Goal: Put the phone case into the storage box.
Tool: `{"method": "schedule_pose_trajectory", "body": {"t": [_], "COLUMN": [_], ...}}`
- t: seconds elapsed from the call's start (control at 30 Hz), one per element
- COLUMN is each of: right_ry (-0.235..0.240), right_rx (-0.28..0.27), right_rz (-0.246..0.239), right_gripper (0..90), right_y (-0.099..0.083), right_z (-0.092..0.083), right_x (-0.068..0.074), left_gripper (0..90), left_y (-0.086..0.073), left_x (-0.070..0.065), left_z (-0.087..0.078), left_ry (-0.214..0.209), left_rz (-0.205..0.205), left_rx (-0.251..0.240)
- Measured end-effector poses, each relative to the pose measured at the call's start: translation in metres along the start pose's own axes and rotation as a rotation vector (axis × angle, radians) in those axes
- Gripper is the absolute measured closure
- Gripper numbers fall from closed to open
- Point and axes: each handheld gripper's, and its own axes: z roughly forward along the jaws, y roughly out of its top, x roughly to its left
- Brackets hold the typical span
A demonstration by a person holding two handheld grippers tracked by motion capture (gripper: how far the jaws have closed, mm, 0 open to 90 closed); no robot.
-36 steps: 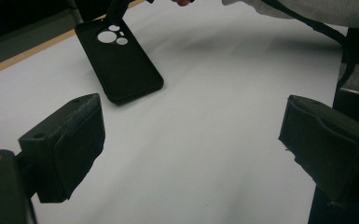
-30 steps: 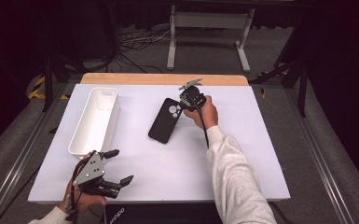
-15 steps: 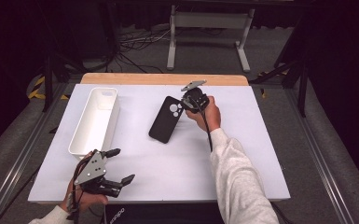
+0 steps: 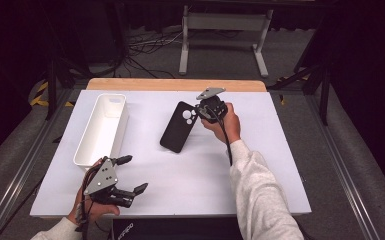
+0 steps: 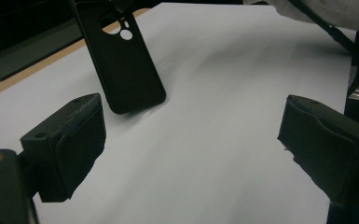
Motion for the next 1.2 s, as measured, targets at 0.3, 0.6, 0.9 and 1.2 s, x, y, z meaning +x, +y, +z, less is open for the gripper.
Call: {"method": "schedule_pose_trajectory", "body": {"t": [0.3,0.6,0.9,1.2], "right_ry": [0.006,0.021,0.039,0.051], "right_rx": [-0.037,-0.066,-0.092,-0.106], "right_rz": [-0.038,-0.081,-0.112,-0.176], "right_gripper": [85.1,85.2,85.2,85.2], "right_y": [0.001,0.002,-0.001,-0.001], "right_z": [-0.014,-0.028,-0.043,-0.057], "right_x": [0.008,0.019,0.031,0.048], "left_gripper": [8.5,8.6,9.3,10.6], "left_y": [0.006,0.011,0.018,0.027], "left_x": [0.003,0.005,0.002,0.001], "left_z": [0.000,0.001,0.009,0.018], "left_ry": [0.018,0.033,0.050,0.074], "left_rz": [-0.002,-0.025,-0.024,-0.010], "left_rx": [-0.008,-0.007,0.012,0.039]}}
